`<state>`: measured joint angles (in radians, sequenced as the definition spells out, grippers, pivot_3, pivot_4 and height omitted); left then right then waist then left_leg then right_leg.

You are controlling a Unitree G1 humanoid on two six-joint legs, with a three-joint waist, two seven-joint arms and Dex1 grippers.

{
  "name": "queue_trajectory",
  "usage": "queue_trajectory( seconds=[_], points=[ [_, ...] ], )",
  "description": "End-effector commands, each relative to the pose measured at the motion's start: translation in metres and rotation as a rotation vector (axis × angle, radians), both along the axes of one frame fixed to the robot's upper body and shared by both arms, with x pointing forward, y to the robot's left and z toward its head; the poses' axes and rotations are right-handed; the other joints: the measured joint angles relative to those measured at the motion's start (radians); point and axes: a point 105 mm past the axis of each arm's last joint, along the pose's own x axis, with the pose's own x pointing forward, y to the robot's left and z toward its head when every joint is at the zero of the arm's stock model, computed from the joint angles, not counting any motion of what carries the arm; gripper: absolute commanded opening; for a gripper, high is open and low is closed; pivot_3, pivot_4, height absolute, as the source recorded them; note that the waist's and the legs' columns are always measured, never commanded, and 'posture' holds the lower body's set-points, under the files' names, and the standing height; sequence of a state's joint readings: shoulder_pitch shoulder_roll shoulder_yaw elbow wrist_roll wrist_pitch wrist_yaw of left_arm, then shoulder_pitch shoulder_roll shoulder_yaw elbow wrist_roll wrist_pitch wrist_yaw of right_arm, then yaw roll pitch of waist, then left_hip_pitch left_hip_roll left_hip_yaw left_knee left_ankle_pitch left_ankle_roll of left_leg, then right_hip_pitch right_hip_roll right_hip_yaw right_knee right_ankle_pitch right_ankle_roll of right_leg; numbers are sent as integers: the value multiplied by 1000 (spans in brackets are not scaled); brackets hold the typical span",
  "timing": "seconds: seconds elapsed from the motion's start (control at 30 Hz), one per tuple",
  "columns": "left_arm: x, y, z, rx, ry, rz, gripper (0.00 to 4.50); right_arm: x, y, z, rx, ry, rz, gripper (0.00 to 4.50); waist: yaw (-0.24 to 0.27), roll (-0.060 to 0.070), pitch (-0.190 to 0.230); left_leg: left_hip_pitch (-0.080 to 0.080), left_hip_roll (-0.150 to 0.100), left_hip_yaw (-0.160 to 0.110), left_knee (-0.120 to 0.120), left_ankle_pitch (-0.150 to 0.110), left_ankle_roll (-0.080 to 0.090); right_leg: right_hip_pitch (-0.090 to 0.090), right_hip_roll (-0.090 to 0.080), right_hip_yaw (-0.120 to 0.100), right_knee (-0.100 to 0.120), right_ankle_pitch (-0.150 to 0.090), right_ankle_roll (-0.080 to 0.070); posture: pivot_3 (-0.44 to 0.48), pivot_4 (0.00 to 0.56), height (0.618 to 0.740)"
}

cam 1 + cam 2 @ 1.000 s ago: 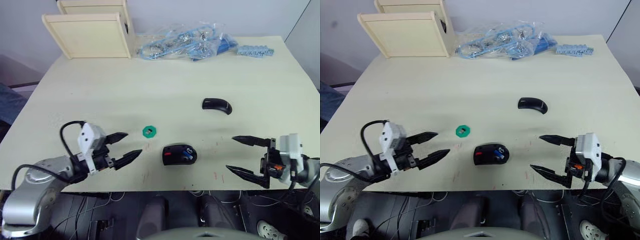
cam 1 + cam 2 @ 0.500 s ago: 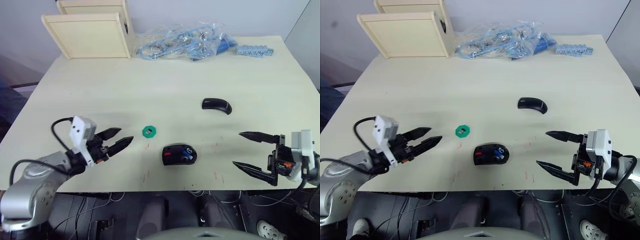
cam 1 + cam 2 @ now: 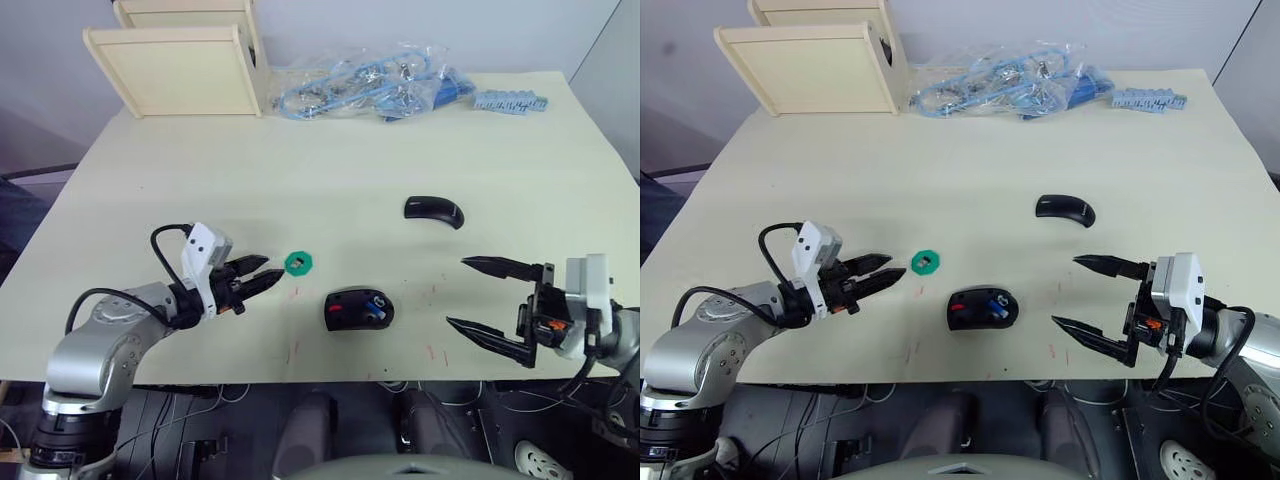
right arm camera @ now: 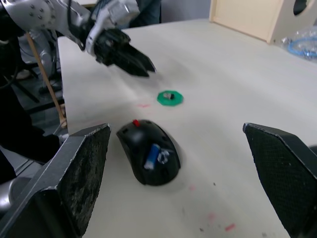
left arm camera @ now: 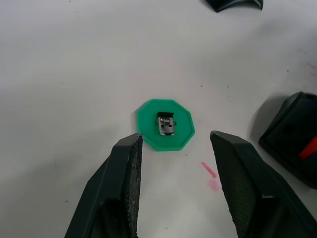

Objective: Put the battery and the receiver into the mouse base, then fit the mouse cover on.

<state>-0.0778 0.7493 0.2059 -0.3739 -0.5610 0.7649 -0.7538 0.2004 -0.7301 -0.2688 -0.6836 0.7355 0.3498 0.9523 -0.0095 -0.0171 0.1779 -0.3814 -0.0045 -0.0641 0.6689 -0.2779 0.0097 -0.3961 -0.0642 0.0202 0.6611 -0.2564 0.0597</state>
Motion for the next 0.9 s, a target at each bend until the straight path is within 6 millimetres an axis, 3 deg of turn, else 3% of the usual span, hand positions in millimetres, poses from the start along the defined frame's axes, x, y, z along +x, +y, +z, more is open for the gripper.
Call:
queue_trajectory(
  seconds=[0.03, 0.07, 0.2, 0.9],
  points=[
    [4, -5, 9, 29, -50, -28, 2195, -6, 7, 5, 25, -16, 10, 4500, 0, 0, 0, 0, 0, 0, 0, 0, 0, 0, 0, 0, 0, 0, 0, 0, 150, 740],
    [5, -5, 9, 19, -50, -25, 2195, -7, 9, 5, 29, -16, 7, 4500, 0, 0, 0, 0, 0, 0, 0, 0, 0, 0, 0, 0, 0, 0, 0, 0, 150, 740],
    [7, -9, 6, 24, -39, -37, 1122, -8, 12, 4, 44, -12, 1, 4500, -2, 0, 0, 0, 0, 0, 0, 0, 0, 0, 0, 0, 0, 0, 0, 0, 150, 740],
    [24, -21, -9, 81, -45, -58, 1122, -12, 14, 3, 56, -2, -31, 4500, -1, 0, 0, 0, -1, 0, 0, 0, 0, 0, 0, 0, 1, 0, 0, 0, 150, 740]
  ],
)
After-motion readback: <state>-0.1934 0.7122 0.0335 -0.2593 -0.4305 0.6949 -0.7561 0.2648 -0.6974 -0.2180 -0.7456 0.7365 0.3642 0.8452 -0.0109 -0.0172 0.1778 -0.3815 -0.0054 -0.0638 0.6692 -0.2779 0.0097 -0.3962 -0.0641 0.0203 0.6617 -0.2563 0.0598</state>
